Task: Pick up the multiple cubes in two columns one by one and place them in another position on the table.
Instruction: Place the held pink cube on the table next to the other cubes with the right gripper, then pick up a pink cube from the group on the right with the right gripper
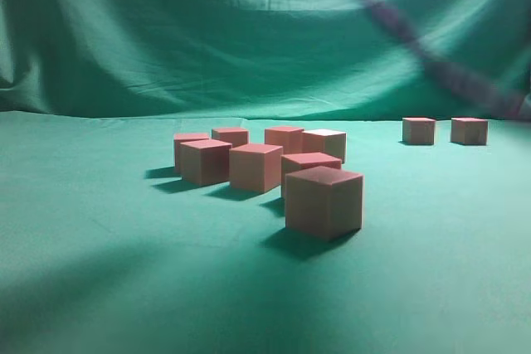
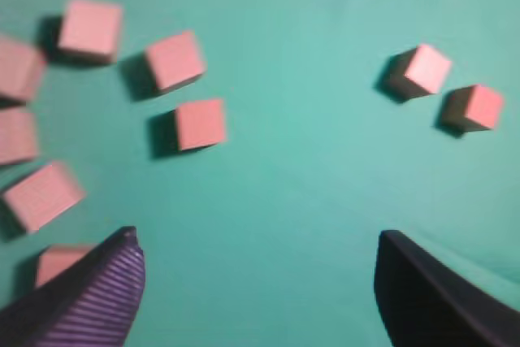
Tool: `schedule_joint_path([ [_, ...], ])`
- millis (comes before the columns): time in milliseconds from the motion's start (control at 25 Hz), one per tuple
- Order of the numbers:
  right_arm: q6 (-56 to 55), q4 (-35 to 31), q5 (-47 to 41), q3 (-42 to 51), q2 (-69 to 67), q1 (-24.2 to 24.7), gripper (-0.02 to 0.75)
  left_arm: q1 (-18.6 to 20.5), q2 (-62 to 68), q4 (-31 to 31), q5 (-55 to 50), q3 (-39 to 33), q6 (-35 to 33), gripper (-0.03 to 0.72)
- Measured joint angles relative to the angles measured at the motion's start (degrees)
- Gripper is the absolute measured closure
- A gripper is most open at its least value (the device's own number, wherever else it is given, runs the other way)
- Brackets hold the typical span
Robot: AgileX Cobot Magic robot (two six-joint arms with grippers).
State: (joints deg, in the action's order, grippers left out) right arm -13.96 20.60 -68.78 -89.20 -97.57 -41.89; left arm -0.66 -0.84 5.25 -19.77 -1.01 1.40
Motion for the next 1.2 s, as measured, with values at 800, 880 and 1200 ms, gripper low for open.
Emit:
schedule_joint_path([
  [800,9.9,-18.7,14.5,-13.0,-22.8,30.0,0.164,0.0,0.0,0.0,0.0,0.0,0.0,0.688],
  [880,10.2,-19.0,14.6,-16.6,-26.3,30.0,0.164,0.0,0.0,0.0,0.0,0.0,0.0,0.688],
  [1200,11.8,-19.1,15.6,-22.5,-33.6,30.0,0.214,0.0,0.0,0.0,0.0,0.0,0.0,0.688],
])
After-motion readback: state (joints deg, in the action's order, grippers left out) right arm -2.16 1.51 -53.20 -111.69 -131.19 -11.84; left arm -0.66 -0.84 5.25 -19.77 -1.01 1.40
